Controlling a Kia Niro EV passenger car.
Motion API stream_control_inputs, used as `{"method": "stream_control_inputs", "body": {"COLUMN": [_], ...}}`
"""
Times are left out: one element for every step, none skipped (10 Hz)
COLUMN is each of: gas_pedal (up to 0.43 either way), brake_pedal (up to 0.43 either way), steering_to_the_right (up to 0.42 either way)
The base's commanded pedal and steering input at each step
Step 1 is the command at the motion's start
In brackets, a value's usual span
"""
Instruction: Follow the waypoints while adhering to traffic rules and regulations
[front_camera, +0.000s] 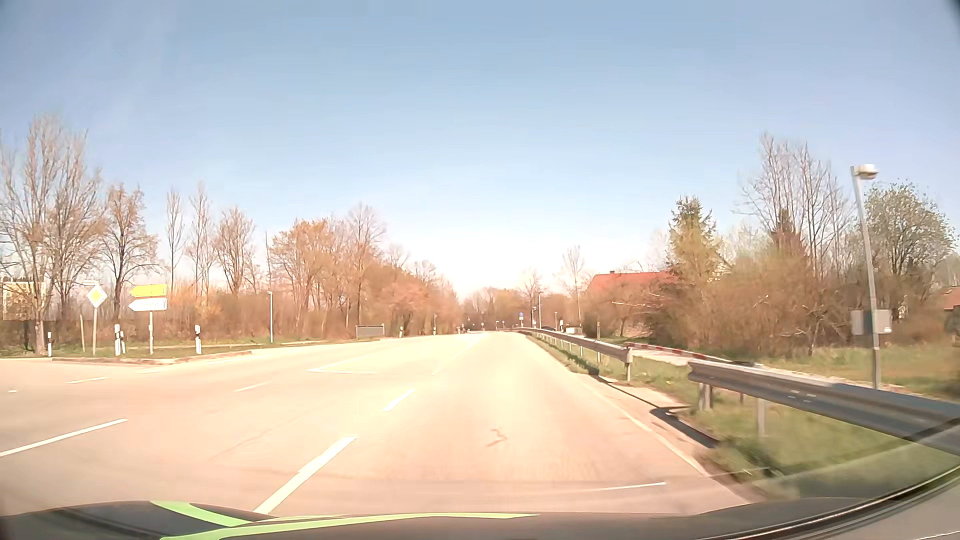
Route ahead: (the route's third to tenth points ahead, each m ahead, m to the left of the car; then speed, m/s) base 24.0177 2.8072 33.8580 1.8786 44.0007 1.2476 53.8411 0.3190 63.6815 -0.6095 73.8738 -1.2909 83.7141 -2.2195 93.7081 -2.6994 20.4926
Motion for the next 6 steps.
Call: {"method": "stream_control_inputs", "body": {"gas_pedal": [0.000,0.000,0.000,0.000,0.000,0.000], "brake_pedal": [0.000,0.000,0.000,0.000,0.000,0.000], "steering_to_the_right": [0.010,0.009,0.009,0.008,0.008,0.007]}}
